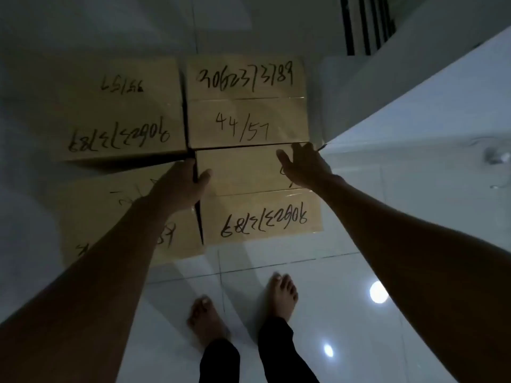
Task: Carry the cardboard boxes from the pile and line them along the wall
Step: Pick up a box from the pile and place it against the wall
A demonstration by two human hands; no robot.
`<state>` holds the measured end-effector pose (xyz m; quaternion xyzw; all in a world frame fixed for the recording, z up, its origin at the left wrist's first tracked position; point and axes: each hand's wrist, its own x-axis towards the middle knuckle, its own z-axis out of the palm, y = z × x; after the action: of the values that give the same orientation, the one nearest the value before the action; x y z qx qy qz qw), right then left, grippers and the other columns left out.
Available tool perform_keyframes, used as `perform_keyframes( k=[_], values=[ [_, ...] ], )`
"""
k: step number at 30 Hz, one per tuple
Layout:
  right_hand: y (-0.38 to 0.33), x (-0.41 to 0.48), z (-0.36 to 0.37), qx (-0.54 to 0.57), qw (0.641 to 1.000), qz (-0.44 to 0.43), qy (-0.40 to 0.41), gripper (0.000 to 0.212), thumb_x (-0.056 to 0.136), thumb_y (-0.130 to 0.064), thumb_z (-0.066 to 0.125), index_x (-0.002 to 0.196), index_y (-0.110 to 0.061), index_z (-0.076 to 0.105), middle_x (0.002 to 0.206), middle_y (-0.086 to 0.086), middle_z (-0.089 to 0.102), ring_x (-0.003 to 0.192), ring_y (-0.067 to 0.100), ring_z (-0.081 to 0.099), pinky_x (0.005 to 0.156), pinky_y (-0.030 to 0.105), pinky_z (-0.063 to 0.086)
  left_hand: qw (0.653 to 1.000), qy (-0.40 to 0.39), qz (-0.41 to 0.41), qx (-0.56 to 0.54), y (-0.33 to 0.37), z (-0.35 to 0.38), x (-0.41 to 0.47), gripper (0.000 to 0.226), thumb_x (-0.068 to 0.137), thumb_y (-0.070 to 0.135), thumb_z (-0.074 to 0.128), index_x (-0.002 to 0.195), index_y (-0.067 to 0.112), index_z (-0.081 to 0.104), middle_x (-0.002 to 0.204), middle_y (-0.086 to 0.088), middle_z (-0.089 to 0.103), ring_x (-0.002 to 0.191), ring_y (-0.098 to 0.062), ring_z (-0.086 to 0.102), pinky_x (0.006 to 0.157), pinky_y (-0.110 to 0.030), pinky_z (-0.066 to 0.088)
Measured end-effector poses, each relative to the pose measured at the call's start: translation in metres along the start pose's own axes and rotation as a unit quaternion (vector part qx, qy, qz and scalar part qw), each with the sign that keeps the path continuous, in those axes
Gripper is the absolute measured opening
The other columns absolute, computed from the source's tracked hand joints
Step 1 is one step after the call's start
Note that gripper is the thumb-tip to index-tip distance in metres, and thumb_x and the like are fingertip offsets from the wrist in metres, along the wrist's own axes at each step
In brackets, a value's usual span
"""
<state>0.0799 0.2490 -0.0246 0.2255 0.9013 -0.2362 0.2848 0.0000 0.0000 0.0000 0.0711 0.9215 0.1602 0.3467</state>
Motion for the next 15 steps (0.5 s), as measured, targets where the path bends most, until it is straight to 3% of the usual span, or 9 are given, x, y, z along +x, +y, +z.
perform_keyframes(
  k=[4,7,12,15],
  values=[
    [0.027,0.006,0.020,0.018,0.996,0.068,0.049,0.074,0.095,-0.055,0.058,0.146,-0.008,0.034,0.146,0.025,0.037,0.128,0.045,0.050,0.095,0.053,0.051,0.998,-0.034,-0.030,-0.051,-0.012,0.042,-0.007,0.061,0.096,0.045,0.048,0.147,0.017,0.034,0.144,-0.014,0.051,0.129,-0.033,0.052,0.105,-0.045,0.046],
    [0.047,0.016,0.036,0.087,0.989,0.100,0.061,0.098,0.081,-0.055,0.075,0.151,-0.011,0.022,0.141,0.023,0.039,0.127,0.045,0.048,0.095,0.055,0.053,0.996,-0.016,-0.058,-0.067,-0.019,0.064,0.012,0.068,0.093,0.045,0.054,0.150,0.018,0.029,0.145,-0.014,0.049,0.133,-0.033,0.047,0.106,-0.046,0.045],
    [0.071,0.027,0.058,0.165,0.972,0.164,0.036,0.111,0.070,-0.058,0.083,0.148,-0.006,0.024,0.142,0.021,0.046,0.131,0.041,0.049,0.099,0.050,0.053,0.990,0.069,-0.124,-0.014,-0.015,0.089,0.023,0.092,0.081,0.047,0.071,0.149,0.009,0.022,0.136,-0.027,0.047,0.121,-0.040,0.048,0.088,-0.044,0.049],
    [0.079,0.029,0.064,0.246,0.949,0.199,0.001,0.116,0.060,-0.069,0.084,0.145,-0.010,0.031,0.137,0.014,0.056,0.124,0.037,0.059,0.095,0.047,0.056,0.989,0.055,-0.136,-0.007,-0.011,0.096,0.025,0.088,0.075,0.049,0.075,0.142,0.007,0.037,0.135,-0.026,0.046,0.119,-0.039,0.049,0.087,-0.044,0.050]
  ],
)
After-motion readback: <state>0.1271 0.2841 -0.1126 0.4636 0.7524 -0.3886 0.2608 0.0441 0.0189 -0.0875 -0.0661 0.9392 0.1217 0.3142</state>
